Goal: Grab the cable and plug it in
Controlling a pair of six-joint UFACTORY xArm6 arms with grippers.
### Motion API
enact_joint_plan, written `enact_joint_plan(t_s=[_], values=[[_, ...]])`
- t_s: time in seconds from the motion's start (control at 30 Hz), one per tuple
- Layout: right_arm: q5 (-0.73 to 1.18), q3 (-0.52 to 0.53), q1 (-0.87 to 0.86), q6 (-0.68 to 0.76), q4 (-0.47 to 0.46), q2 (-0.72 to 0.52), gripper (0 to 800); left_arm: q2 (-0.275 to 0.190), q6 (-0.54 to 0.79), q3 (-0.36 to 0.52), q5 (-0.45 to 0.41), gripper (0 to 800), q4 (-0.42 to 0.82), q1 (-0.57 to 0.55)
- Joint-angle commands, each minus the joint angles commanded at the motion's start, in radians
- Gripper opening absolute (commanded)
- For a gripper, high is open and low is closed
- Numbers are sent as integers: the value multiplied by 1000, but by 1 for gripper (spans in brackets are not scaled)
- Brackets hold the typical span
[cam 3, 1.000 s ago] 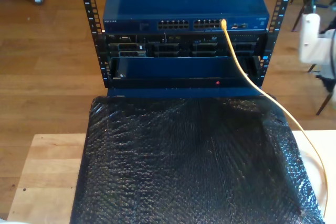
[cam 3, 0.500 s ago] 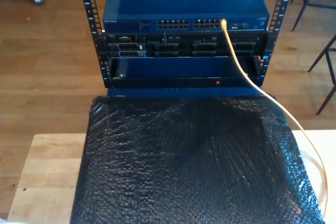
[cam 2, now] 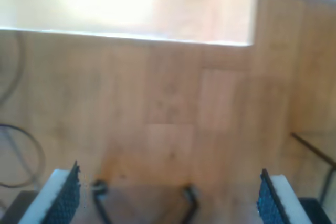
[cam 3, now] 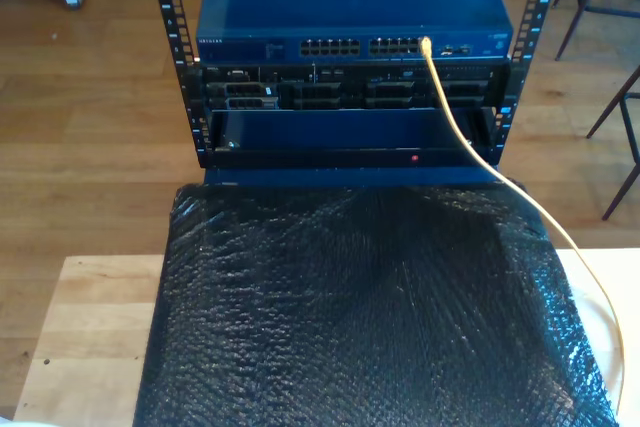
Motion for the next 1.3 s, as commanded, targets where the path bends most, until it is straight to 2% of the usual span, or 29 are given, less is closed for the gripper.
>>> enact_joint_plan(t_s=[0.43, 0.67, 0.87, 1.3], values=[[189, 163, -250, -173, -183, -170, 798, 2, 2, 0, 0, 800, 0, 0], [193, 293, -407, -334, -198, -278, 798, 2, 2, 0, 0, 800, 0, 0], [193, 379, -477, -413, -199, -345, 798, 2, 2, 0, 0, 800, 0, 0], [147, 582, -531, -462, -218, -430, 798, 0, 2, 0, 0, 800, 0, 0]])
